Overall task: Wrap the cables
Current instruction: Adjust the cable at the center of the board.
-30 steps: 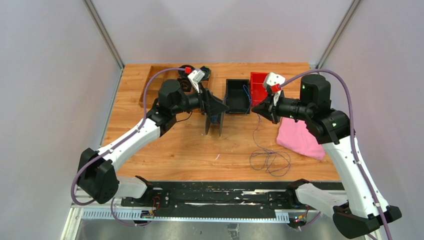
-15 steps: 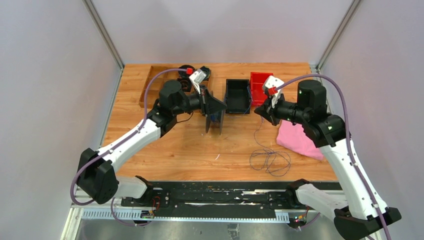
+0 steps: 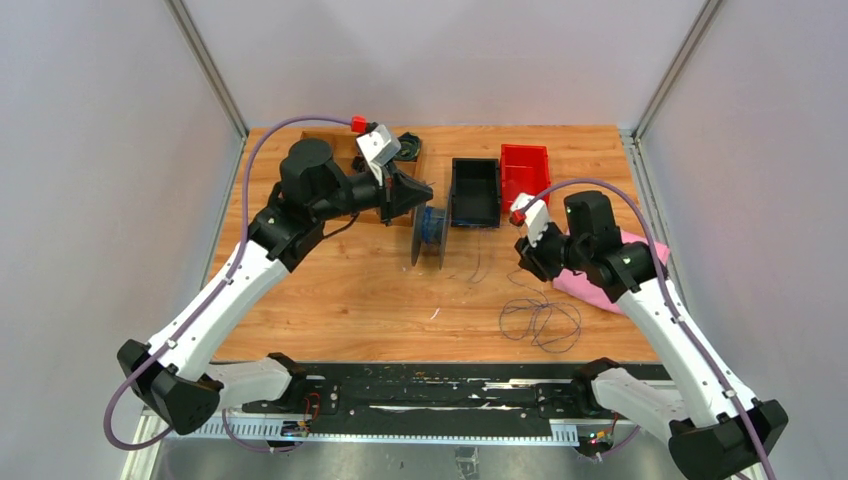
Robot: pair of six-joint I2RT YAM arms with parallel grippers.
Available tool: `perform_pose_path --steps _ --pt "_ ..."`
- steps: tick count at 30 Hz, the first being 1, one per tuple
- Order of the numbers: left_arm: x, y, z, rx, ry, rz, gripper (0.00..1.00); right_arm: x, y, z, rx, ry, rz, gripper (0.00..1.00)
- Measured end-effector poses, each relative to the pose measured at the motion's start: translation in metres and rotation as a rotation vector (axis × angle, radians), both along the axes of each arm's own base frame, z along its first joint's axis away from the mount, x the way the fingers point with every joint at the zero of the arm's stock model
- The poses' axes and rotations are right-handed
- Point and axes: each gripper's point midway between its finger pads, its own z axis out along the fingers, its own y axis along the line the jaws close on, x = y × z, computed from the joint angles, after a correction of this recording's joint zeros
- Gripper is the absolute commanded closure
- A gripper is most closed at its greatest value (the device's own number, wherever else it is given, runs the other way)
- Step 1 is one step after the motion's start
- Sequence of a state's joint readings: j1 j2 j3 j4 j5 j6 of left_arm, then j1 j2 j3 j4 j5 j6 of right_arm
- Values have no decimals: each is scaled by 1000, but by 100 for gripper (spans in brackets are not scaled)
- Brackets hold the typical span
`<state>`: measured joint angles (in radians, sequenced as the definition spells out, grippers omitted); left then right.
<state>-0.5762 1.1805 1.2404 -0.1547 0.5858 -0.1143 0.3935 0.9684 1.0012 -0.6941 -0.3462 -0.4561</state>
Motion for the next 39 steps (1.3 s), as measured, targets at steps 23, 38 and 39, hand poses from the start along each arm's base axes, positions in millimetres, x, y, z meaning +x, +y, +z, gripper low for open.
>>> perform_pose_path --steps 23,38,39 --pt "-47 -24 -4 -91 136 -281 100 4 94 76 446 -24 347 29" --pt "-58 -31 31 -328 286 -329 100 -1 133 57 574 -26 540 40" --pt "-58 -31 32 -335 290 -332 100 -1 134 57 574 -33 550 43"
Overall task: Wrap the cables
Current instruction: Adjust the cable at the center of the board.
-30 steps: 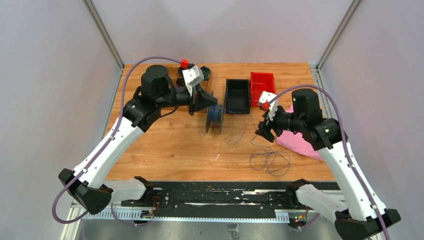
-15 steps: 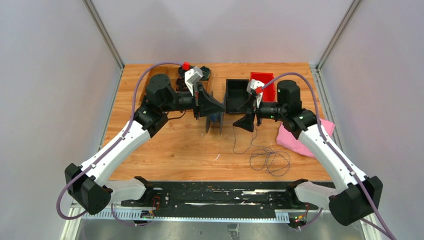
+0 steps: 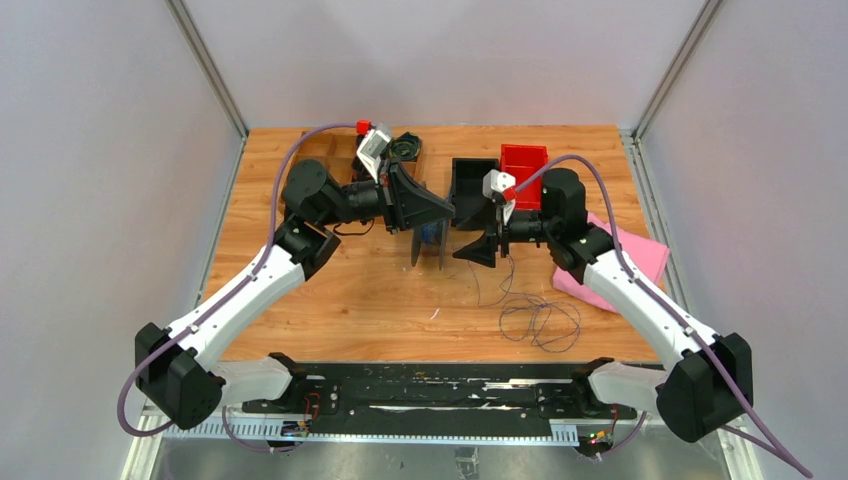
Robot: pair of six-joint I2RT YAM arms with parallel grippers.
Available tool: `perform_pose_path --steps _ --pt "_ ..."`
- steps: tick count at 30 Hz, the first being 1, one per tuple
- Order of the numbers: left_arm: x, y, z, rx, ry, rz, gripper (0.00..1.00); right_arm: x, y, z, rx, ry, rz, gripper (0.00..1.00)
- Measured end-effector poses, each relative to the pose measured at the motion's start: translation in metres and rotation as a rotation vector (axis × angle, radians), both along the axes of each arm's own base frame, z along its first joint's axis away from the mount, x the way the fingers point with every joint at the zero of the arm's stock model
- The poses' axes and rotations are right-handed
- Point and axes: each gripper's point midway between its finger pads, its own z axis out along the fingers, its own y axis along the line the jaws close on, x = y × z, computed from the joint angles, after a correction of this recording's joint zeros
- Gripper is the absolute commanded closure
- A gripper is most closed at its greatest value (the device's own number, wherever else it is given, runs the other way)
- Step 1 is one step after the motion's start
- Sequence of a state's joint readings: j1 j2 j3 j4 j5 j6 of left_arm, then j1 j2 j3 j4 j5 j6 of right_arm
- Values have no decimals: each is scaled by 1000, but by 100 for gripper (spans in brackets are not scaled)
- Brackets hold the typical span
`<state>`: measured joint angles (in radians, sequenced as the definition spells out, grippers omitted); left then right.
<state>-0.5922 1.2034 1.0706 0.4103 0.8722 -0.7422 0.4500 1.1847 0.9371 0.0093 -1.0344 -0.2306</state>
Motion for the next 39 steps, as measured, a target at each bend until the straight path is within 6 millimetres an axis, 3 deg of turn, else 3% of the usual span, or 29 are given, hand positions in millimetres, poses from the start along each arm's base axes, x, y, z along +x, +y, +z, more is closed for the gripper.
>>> perform_pose_path --steps 8,15,22,29,39 --pt "-3 0 7 -50 27 -22 100 -4 8 -8 -6 -21 59 67" --pt "-2 0 0 -52 38 -18 100 -10 6 -12 -10 -17 71 67" --pt "2 0 -6 -44 51 -8 100 -18 5 -3 11 -29 95 61" --pt "3 0 -5 -47 49 -3 100 -33 15 0 23 -14 152 60" --pt "8 2 -7 -46 55 11 100 -37 18 7 48 6 167 84"
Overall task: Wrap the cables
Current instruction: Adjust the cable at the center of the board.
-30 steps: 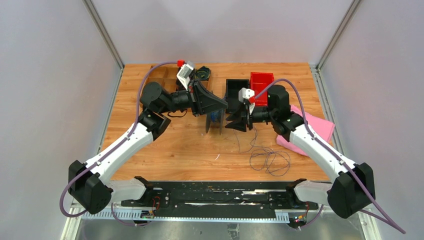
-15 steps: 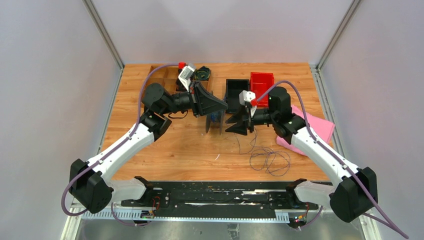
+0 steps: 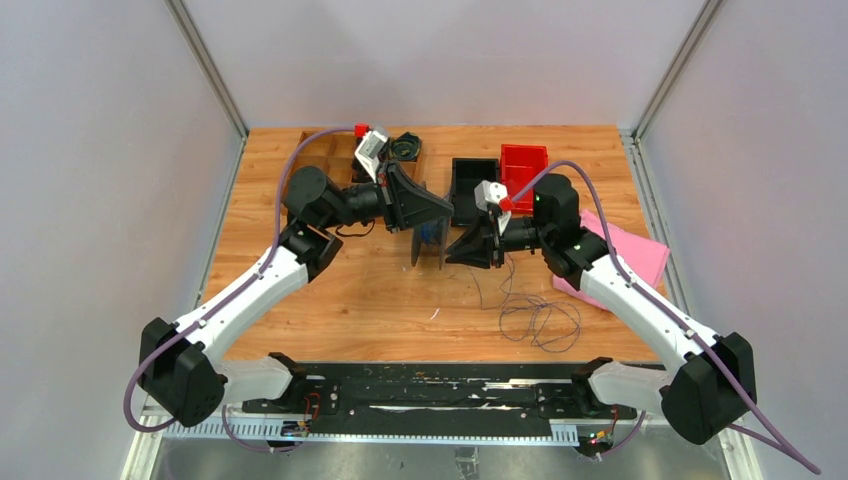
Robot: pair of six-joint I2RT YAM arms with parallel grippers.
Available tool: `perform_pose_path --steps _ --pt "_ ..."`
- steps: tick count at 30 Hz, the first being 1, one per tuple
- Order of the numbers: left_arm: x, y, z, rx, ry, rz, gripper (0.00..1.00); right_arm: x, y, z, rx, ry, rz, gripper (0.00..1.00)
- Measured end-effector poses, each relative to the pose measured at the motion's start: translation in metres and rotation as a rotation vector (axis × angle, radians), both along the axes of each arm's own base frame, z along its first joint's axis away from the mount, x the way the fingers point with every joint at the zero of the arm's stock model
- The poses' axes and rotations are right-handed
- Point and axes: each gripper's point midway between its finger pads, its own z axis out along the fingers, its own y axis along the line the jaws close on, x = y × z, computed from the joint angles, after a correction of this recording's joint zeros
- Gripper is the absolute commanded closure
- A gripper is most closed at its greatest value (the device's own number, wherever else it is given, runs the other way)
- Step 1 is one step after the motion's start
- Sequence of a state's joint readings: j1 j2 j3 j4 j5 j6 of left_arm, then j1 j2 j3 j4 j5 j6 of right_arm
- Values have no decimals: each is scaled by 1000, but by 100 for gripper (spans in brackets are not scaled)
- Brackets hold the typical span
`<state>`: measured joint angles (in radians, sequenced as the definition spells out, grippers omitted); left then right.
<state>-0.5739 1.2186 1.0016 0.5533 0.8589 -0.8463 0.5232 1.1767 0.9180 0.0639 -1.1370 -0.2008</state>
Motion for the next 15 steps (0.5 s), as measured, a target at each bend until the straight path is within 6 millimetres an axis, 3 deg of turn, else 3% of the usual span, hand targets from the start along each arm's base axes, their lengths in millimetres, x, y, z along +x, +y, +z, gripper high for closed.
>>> perform_pose_path --steps 4,11,15 --pt "2 1 -1 -5 -2 11 100 0 1 2 7 -1 0 99" --pt "18 8 -13 -1 22 68 98 2 -2 2 -7 7 -32 99" --pt "39 16 -35 32 67 159 72 6 -8 -7 -57 21 -92 99"
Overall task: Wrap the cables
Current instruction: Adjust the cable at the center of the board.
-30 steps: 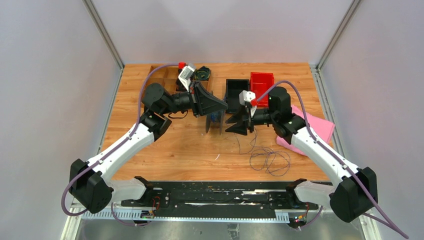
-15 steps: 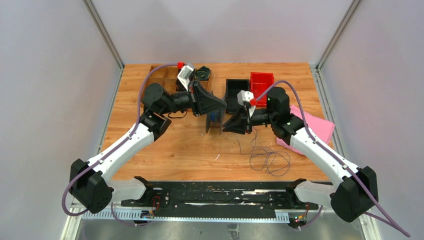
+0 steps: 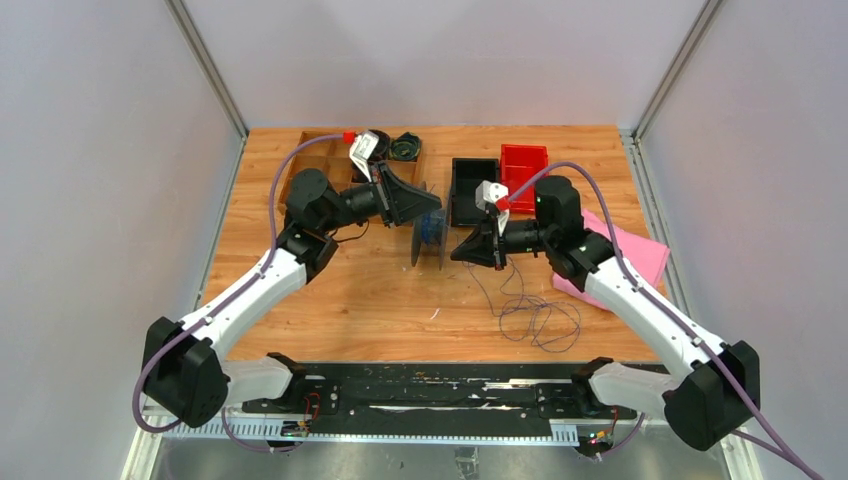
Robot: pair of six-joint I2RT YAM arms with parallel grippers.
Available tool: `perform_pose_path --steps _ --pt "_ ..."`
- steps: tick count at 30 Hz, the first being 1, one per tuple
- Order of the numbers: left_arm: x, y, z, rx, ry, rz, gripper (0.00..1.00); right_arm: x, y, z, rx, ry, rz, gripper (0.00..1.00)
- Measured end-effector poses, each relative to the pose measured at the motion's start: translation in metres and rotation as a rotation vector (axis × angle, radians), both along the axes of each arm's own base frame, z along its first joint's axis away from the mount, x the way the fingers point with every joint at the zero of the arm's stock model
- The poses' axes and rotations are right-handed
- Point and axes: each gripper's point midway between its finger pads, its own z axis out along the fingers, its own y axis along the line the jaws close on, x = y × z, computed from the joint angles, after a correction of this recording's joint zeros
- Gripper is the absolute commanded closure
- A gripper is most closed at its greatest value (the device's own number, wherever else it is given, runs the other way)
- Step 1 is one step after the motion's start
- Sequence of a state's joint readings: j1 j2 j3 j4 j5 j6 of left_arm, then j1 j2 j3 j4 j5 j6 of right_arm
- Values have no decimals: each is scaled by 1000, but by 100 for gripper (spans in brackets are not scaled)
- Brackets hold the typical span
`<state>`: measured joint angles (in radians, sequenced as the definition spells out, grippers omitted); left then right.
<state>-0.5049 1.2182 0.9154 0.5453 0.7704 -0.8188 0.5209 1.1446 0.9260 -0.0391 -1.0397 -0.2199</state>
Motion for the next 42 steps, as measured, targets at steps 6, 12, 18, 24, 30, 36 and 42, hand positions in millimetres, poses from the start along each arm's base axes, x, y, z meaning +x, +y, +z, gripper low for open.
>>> perform_pose_path --steps 6,12,18,24,30,36,42 --pt "28 11 -26 97 -13 135 35 11 -9 -18 -111 50 -90 99" --pt "57 32 -62 253 -48 279 27 23 -15 -41 -250 160 -149 99" --pt "64 41 -83 361 -97 314 22 14 -23 -66 -343 269 -148 99" --pt "40 23 -82 353 -137 177 22 3 -19 -60 -309 296 -83 99" --pt "25 -1 -84 295 -62 65 22 0 -11 -51 -254 290 -30 99" --pt "23 -12 -86 244 49 20 23 5 -3 -50 -225 288 -11 99" --pt "19 -17 -79 217 78 10 31 5 3 -51 -220 288 0 99"
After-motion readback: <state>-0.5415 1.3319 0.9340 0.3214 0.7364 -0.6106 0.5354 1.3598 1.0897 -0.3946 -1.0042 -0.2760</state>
